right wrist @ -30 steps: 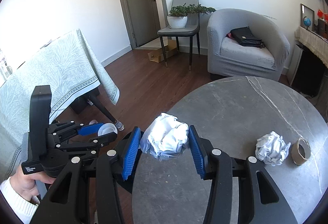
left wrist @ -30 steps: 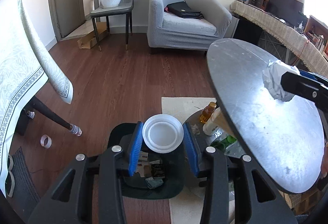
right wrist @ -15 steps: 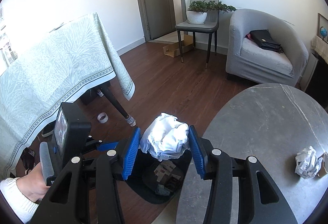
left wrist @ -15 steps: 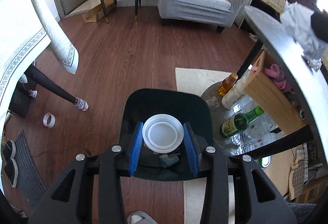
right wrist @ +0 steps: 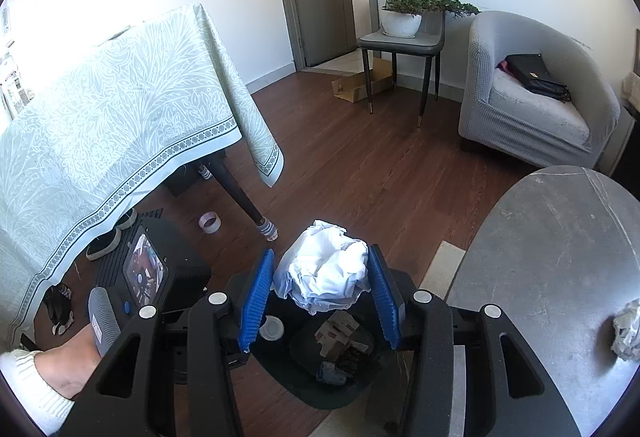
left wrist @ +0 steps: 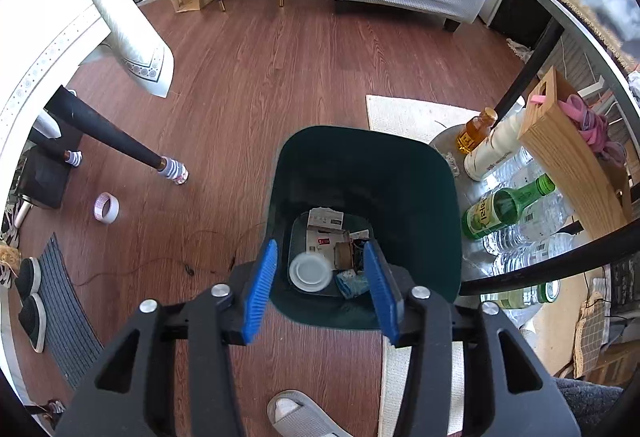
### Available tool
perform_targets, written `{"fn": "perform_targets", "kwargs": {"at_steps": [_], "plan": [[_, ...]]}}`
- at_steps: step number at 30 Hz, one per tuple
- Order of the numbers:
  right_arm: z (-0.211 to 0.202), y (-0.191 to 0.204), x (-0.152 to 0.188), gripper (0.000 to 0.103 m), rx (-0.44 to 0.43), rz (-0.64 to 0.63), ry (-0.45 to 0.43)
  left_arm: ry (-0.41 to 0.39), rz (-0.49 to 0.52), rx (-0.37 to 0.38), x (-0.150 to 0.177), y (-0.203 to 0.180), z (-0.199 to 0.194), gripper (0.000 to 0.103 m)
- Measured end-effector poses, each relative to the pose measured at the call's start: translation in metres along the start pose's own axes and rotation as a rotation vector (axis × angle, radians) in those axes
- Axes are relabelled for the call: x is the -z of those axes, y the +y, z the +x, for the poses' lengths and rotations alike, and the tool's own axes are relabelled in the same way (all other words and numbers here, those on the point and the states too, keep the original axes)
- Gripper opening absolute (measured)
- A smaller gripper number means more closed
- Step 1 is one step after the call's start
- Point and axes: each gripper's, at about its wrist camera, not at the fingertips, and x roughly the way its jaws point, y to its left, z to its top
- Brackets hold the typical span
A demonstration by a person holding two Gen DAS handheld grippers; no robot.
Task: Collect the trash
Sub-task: 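Open the left tool to drop the lid while the right tool drops the paper ball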
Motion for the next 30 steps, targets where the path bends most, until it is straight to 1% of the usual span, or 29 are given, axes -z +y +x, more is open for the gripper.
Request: {"fn": "perform_targets", "kwargs": {"at_steps": [3,8,10,12,15,19,20,21,25,30], "plan": [[0.013,0.005,0.001,0.048,0.001,-0.004,0.026,-0.022,-0.010,0.002,-0.002,0.004,-0.009,0.055],[0.036,0.015,0.005,0.048,0.003,-0.013,0.082,-0.066,-0.032,0.019,-0.005,0.013,-0.026,0.054],[0.045,0.018,0.007,0.048,0.008,-0.015,0.107,-0.080,-0.041,0.026,-0.006,0.016,-0.032,0.051],[0.054,0.020,0.011,0.048,0.011,-0.016,0.131,-0.093,-0.049,0.035,-0.007,0.019,-0.037,0.044],[0.066,0.024,0.016,0.048,0.019,-0.024,0.161,-0.115,-0.056,0.045,-0.008,0.022,-0.046,0.037],[0.084,0.026,0.024,0.048,0.018,-0.017,0.201,-0.144,-0.060,0.059,-0.011,0.025,-0.057,0.030],[0.089,0.026,0.026,0.048,0.016,-0.015,0.211,-0.150,-0.060,0.063,-0.012,0.025,-0.060,0.025],[0.093,0.026,0.028,0.048,0.016,-0.013,0.221,-0.156,-0.058,0.066,-0.013,0.025,-0.063,0.023],[0.112,0.027,0.040,0.048,0.021,-0.008,0.274,-0.185,-0.059,0.078,-0.016,0.024,-0.075,0.017],[0.133,0.028,0.057,0.048,0.041,-0.019,0.346,-0.223,-0.067,0.104,-0.022,0.023,-0.091,0.016]]}}
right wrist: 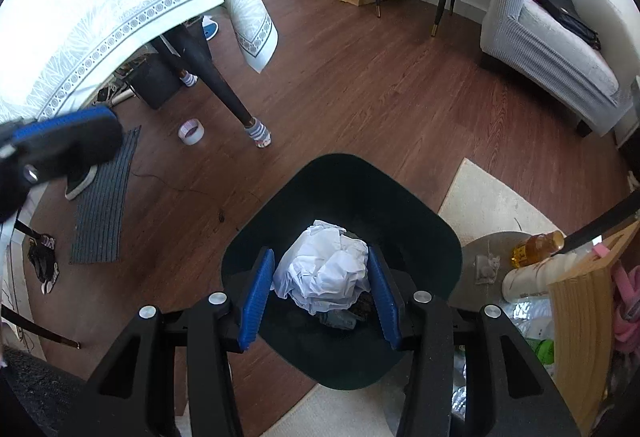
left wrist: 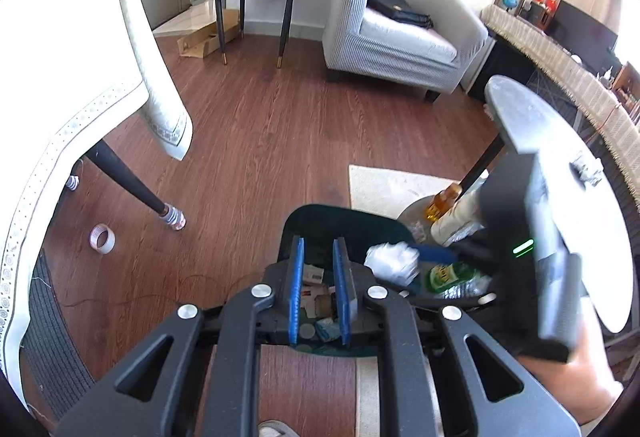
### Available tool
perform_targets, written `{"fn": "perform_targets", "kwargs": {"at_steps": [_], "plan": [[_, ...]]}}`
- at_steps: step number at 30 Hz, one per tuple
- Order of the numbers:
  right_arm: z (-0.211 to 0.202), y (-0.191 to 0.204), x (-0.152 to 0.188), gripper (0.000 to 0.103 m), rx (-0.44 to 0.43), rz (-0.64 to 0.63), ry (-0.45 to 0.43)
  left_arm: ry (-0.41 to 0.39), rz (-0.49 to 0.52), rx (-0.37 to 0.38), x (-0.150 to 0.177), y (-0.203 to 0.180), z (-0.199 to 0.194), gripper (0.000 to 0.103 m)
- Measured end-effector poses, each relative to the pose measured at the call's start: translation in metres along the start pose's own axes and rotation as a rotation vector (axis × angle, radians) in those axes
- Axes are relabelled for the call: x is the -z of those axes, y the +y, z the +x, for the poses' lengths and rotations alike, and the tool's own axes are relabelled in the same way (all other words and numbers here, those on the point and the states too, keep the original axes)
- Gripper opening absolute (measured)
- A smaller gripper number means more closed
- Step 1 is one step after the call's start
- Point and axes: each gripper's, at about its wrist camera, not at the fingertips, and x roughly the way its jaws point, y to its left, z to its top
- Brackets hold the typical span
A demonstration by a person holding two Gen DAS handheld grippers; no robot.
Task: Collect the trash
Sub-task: 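Open the left tool to drop the lid while the right tool drops the paper ball, then move both open tools back toward the remaining paper ball and tape roll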
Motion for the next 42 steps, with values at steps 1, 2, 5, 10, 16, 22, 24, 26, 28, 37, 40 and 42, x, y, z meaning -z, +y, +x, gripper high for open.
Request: {"fn": "perform_targets", "kwargs": {"at_steps": [1,2,5,10,16,22,24,26,28,37,40,42], "plan": [[0.006,0.000,0.003,0.048,0.007,-0.001,0.017,-0.008,0.002,0.004,-0.001,-0.002,-0.003,0.016],[0.009,-0.001,0.004,0.048,0.011,-0.001,0.027,-0.015,0.003,0.008,-0.003,-0.003,-0.006,0.016],[0.019,-0.003,0.009,0.049,0.029,0.006,0.050,-0.037,0.008,0.021,-0.006,-0.007,-0.014,0.016],[0.028,-0.001,0.017,0.066,0.063,-0.014,0.083,-0.061,0.020,0.027,-0.010,-0.011,-0.023,0.016],[0.037,0.000,0.022,0.066,0.057,-0.031,0.118,-0.107,0.005,0.036,-0.016,-0.011,-0.040,0.016],[0.028,0.007,0.023,0.066,0.032,-0.053,0.091,-0.157,-0.008,0.043,-0.023,-0.011,-0.059,0.016],[0.020,0.010,0.021,0.066,0.022,-0.064,0.067,-0.170,-0.018,0.044,-0.027,-0.009,-0.063,0.016],[0.012,0.012,0.019,0.066,0.013,-0.067,0.044,-0.184,-0.023,0.047,-0.028,-0.010,-0.068,0.016],[0.002,0.013,0.017,0.066,0.001,-0.070,0.016,-0.199,-0.025,0.047,-0.030,-0.013,-0.073,0.016],[-0.056,0.011,0.010,0.054,-0.023,-0.082,-0.117,-0.238,0.001,0.026,-0.037,-0.032,-0.089,0.016],[-0.082,0.004,0.009,0.050,-0.031,-0.072,-0.180,-0.255,-0.007,0.030,-0.042,-0.036,-0.095,0.016],[-0.101,-0.002,0.009,0.048,-0.030,-0.065,-0.224,-0.263,-0.009,0.028,-0.044,-0.040,-0.097,0.016]]}}
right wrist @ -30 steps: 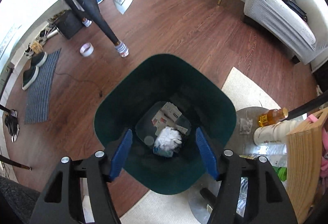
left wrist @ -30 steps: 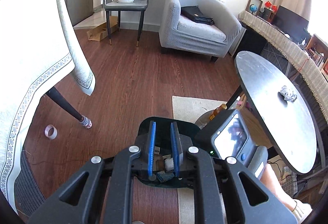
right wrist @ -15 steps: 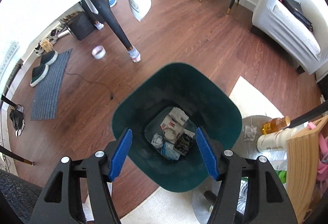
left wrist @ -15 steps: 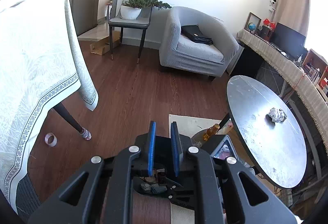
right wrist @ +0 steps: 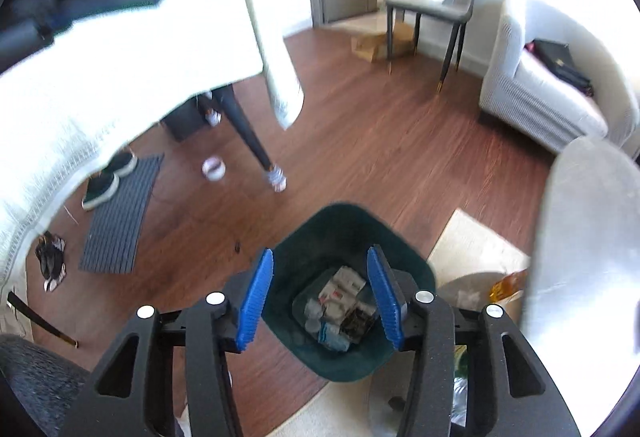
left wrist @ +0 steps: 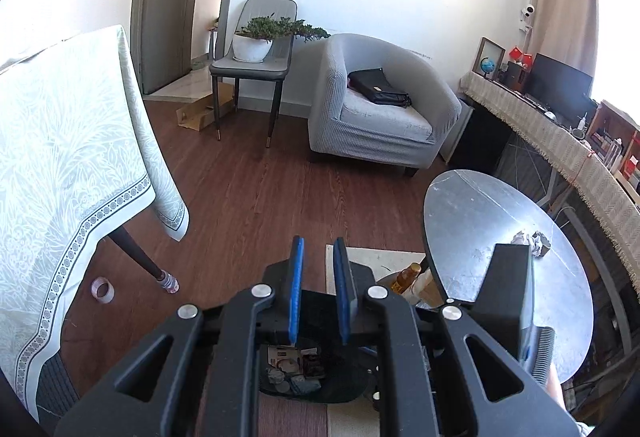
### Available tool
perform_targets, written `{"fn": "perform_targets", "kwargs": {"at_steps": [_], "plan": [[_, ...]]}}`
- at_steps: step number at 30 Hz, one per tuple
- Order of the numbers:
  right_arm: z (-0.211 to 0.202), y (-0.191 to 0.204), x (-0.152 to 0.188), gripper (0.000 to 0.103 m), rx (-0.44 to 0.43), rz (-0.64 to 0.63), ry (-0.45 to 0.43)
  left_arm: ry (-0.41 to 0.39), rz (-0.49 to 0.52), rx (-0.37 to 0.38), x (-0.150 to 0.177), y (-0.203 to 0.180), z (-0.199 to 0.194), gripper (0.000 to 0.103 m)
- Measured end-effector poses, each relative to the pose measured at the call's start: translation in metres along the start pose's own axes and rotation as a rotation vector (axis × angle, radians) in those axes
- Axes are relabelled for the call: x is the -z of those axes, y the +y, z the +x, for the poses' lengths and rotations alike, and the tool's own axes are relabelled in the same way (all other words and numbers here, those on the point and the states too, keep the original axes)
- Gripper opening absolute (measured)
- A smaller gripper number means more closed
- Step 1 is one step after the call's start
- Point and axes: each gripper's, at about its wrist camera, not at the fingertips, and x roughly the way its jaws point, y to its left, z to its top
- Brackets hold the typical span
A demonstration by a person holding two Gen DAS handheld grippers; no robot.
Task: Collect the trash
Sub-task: 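Move both open tools back toward the remaining paper ball and tape roll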
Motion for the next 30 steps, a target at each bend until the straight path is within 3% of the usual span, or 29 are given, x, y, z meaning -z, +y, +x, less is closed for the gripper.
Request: {"fn": "perform_targets", "kwargs": {"at_steps": [4,16,28,30], "plan": [[-0.034,-0.018,-0.003,0.048,0.024,0.019,-0.066,-0.009,0.000,0.014,-0.004,-0.017,0.000,0.019],[-0.114,-0.096,0.017,0.048,0.149,0.124,-0.181,-0.007,0.062,0.096,-0.001,-0.096,0.025,0.042],[-0.168,-0.181,0.057,0.048,0.294,0.239,-0.221,0.024,0.206,0.216,0.009,-0.199,0.071,0.062],[-0.175,-0.195,0.064,0.052,0.306,0.255,-0.223,0.032,0.228,0.234,0.010,-0.215,0.080,0.066]]}}
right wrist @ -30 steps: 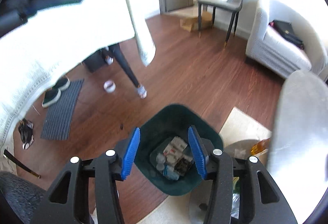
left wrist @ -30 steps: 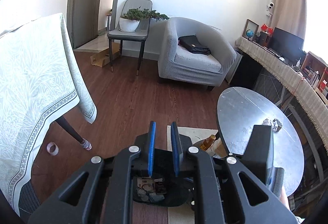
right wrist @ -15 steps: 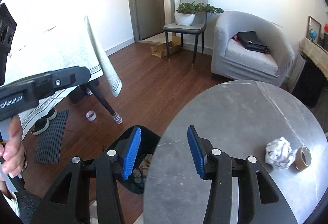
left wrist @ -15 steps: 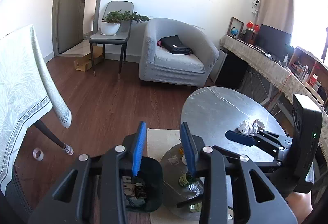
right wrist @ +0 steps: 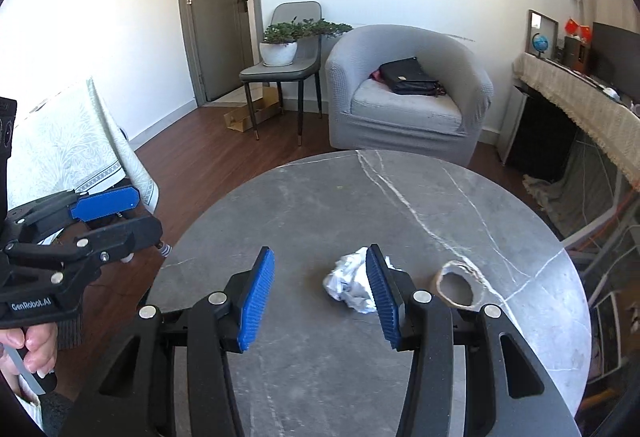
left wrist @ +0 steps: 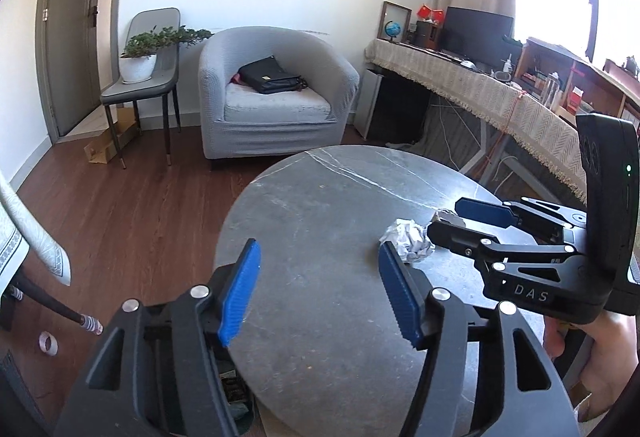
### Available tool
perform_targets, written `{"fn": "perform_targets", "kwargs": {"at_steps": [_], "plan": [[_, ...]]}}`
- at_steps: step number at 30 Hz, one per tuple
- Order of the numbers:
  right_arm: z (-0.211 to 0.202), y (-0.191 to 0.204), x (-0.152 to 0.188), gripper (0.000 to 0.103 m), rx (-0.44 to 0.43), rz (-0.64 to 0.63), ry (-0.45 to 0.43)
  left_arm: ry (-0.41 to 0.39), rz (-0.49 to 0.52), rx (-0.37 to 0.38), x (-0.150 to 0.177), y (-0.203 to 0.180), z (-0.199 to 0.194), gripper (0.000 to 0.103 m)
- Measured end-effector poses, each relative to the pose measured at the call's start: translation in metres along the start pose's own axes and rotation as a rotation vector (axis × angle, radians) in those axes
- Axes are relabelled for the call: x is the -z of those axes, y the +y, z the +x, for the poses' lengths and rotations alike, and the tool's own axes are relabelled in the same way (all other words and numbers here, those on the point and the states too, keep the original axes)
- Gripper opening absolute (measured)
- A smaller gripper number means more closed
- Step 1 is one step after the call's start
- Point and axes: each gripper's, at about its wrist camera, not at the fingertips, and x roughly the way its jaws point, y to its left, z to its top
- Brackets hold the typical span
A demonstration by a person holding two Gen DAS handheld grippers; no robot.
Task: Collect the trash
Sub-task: 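Move both open tools back toward the remaining paper ball and tape roll, then grasp the crumpled white paper ball with the left tool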
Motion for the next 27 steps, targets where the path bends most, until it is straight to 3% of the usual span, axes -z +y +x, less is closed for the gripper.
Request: {"fn": "perform_targets", "kwargs": {"at_steps": [14,18,27], "plan": [[0.003,-0.087,0.019,0.068,0.074,0.118,0.045,0.094,0.047,0.068,0.003,-0.062,0.076,0.077],[0.009,-0.106,0.024,0.068,0.071,0.158,0.074,0.131,0.032,0.091,0.003,-0.074,0.097,0.077],[0.017,-0.123,0.034,0.071,0.054,0.173,0.117,0.201,0.033,0.044,0.007,-0.087,0.132,0.072]]}}
